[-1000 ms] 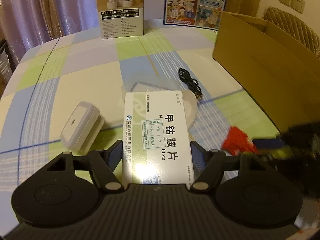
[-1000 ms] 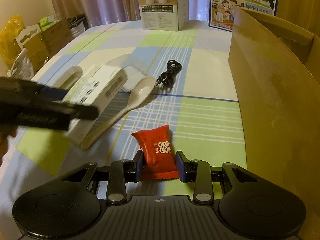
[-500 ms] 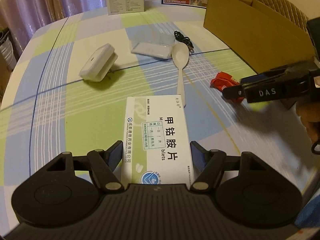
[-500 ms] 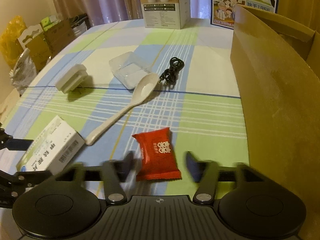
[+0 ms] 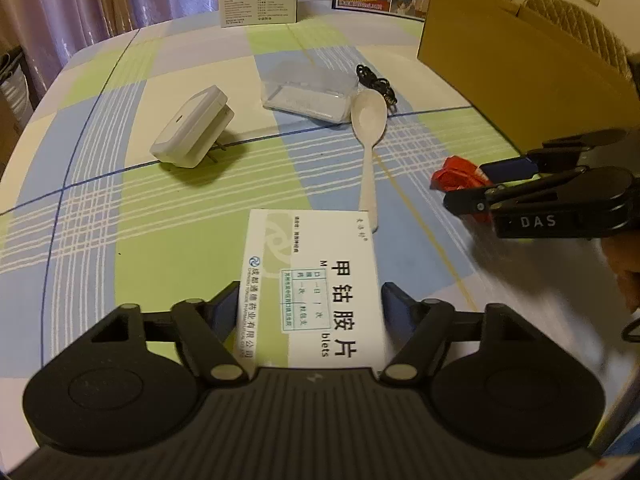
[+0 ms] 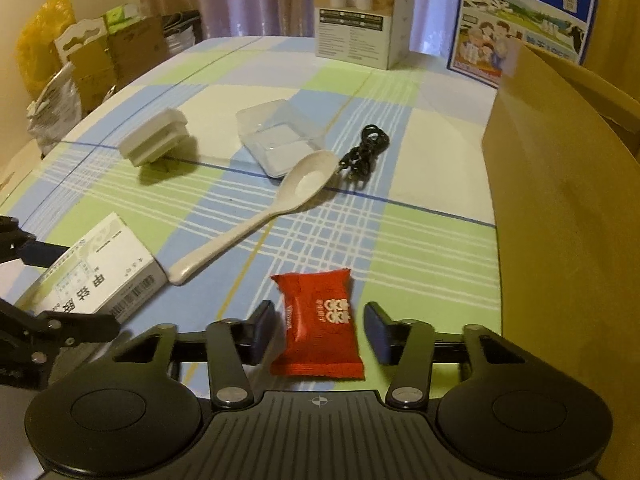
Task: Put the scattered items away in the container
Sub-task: 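Carry the red packet and white medicine box over the cardboard box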
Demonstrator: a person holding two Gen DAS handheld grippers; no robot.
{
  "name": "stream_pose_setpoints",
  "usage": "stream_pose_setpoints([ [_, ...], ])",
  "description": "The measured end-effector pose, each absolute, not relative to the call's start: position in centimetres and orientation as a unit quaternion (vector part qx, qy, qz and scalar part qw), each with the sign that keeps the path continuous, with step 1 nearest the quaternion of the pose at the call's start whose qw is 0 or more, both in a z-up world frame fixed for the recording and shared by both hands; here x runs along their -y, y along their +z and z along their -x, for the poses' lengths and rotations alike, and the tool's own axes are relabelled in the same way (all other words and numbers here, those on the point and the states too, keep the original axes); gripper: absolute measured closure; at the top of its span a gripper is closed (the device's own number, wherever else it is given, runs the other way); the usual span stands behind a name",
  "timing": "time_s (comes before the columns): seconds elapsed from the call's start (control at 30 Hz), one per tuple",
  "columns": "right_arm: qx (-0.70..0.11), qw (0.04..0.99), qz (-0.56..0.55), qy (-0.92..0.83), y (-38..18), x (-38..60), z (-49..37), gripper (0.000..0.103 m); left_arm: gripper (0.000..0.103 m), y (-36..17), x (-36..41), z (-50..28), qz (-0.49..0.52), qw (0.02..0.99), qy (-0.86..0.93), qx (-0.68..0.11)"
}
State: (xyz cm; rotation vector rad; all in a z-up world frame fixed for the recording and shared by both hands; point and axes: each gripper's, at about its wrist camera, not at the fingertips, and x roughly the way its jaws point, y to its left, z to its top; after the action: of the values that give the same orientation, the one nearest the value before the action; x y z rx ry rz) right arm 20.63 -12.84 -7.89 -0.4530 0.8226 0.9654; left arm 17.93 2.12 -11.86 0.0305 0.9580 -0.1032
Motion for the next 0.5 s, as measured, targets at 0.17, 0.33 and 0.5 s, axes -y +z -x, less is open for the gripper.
stream_pose_setpoints([
  [0.17,-0.383,0.779,0.209,0.45,-7.8,12.7,-20.3,0.075,0.036,-11.8,-1.8,-17.4,-0.025,0.886,-0.05,-0.46],
  [0.33,-0.381,0.785,0.198,0.446,-7.4,13.1,-20.4,0.075,0.036,-11.2,-2.1,-16.8,-0.02,0.889,-0.041,-0.456],
  [0.5,-0.371,0.789,0.193,0.45,-6.5,13.2,-20.0,0.075,0.036,-9.9,-2.1,-16.0,-0.015,0.892,-0.036,-0.45],
])
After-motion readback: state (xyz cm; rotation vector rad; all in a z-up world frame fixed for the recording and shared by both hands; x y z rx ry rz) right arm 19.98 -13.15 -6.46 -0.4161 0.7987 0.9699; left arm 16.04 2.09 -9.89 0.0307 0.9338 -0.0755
